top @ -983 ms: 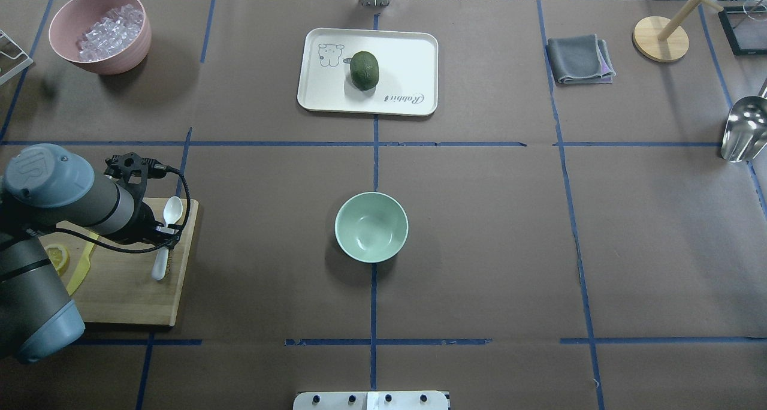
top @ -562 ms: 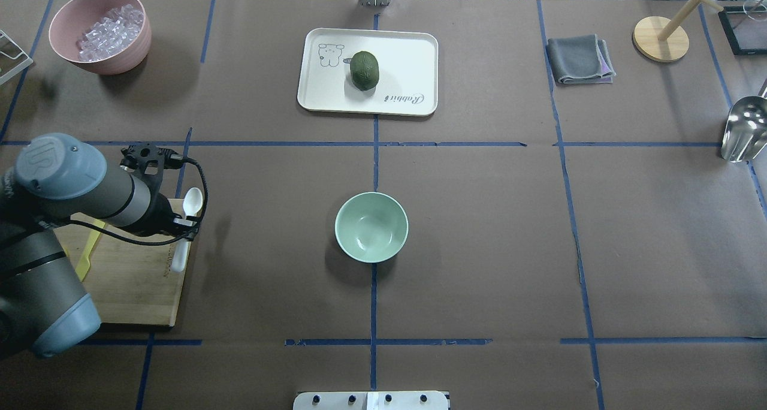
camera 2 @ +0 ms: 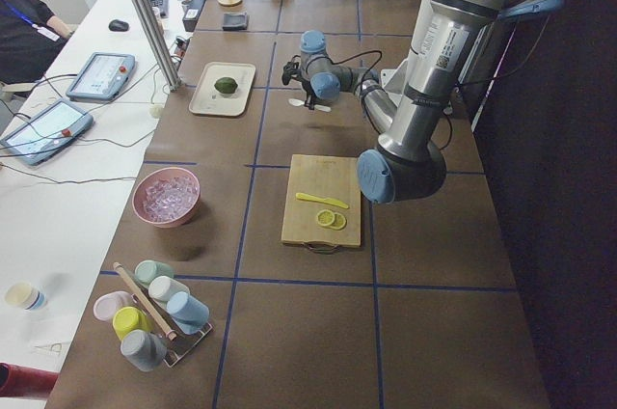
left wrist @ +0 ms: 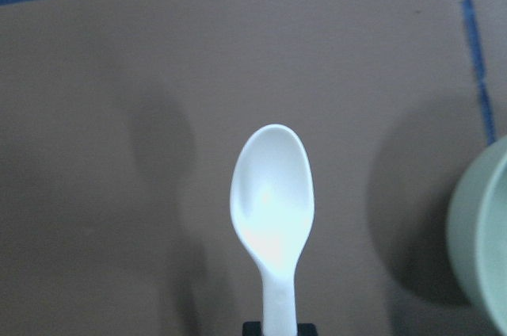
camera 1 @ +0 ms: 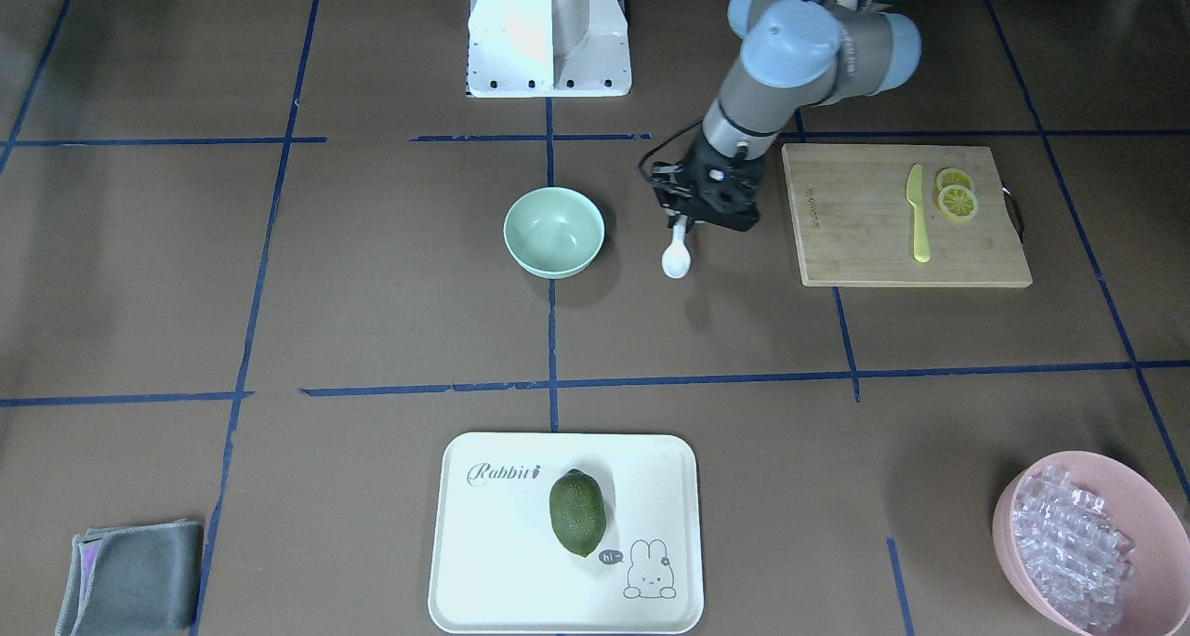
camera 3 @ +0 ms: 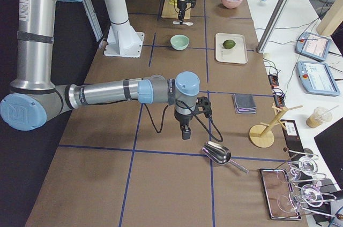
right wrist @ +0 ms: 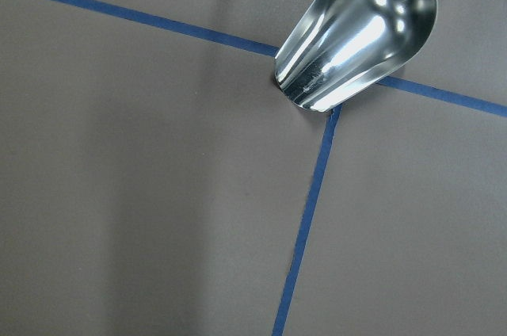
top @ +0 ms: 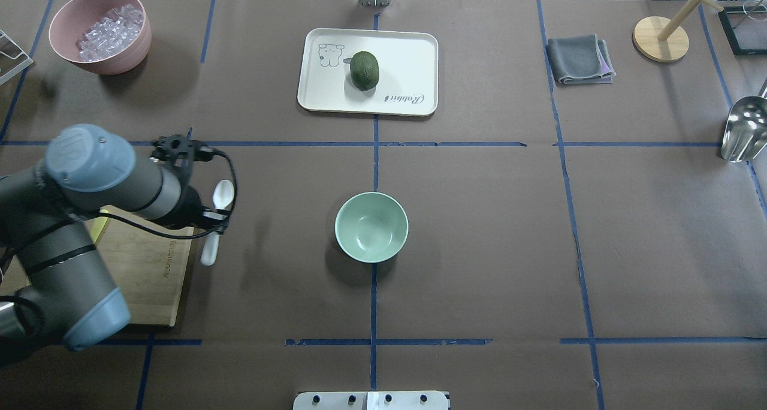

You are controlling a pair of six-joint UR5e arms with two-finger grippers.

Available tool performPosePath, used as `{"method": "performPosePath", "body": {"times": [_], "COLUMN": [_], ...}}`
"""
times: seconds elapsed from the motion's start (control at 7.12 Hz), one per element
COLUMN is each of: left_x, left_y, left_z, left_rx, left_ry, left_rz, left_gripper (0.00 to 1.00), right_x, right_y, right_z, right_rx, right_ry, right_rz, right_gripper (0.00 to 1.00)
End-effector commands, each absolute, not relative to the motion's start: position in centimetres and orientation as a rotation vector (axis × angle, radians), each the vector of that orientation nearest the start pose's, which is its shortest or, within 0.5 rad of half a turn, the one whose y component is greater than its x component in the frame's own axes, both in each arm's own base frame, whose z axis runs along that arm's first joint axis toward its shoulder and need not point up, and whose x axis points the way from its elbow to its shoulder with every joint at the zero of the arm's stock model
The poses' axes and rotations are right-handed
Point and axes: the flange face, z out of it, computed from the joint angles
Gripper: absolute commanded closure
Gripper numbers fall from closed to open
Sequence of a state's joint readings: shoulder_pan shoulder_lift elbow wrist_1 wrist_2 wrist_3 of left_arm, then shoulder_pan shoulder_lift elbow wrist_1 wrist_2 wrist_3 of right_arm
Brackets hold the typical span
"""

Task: Place spoon in bowl
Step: 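Lift the spoon with the left gripper and carry it over the bowl, then lower the spoon into the bowl and open the left gripper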

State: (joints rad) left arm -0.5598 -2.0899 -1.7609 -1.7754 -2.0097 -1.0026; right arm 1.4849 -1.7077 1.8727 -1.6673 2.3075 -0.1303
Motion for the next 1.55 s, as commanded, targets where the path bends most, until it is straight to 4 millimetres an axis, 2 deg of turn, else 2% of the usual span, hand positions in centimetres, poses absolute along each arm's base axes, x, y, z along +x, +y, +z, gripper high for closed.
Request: {"method": "performPosePath", "body": {"times": [0.0, 0.14, 0.28, 0.56, 0.7, 0.84, 1.26, 1.4], "left_x": [52.8, 55.8, 57.5, 58.7, 59.5, 59.6, 59.5, 58.6], "left_y": [-41.9, -41.4, -41.8, -40.4, -39.4, -39.1, -38.4, -38.8], "left_z": [20.0, 17.7, 15.7, 15.5, 16.0, 16.2, 15.8, 16.2], "left_rx": [0.124, 0.098, 0.089, 0.072, 0.058, 0.053, 0.023, -0.024], "left_ry": [0.983, 0.995, 1.001, 1.004, 0.999, 0.997, 1.017, 1.019], "left_rz": [0.226, 0.223, 0.213, 0.236, 0.250, 0.253, 0.278, 0.285], "left_gripper": [0.99, 0.99, 0.94, 0.87, 0.32, 0.00, 0.00, 0.00], "right_x": [2.9, 2.9, 2.9, 2.8, 2.9, 2.8, 2.8, 2.8], "right_y": [-43.6, -43.6, -43.6, -43.6, -43.6, -43.6, -43.6, -43.6], "right_z": [58.7, 58.8, 59.1, 59.1, 59.1, 59.0, 59.0, 59.1], "right_rx": [0.080, 0.077, 0.073, 0.072, 0.071, 0.072, 0.072, 0.070], "right_ry": [-0.738, -0.738, -0.736, -0.738, -0.738, -0.739, -0.749, -0.749], "right_rz": [-0.231, -0.229, -0.229, -0.229, -0.227, -0.229, -0.229, -0.229], "right_gripper": [0.00, 0.00, 0.00, 0.00, 0.00, 0.00, 0.00, 0.00]}}
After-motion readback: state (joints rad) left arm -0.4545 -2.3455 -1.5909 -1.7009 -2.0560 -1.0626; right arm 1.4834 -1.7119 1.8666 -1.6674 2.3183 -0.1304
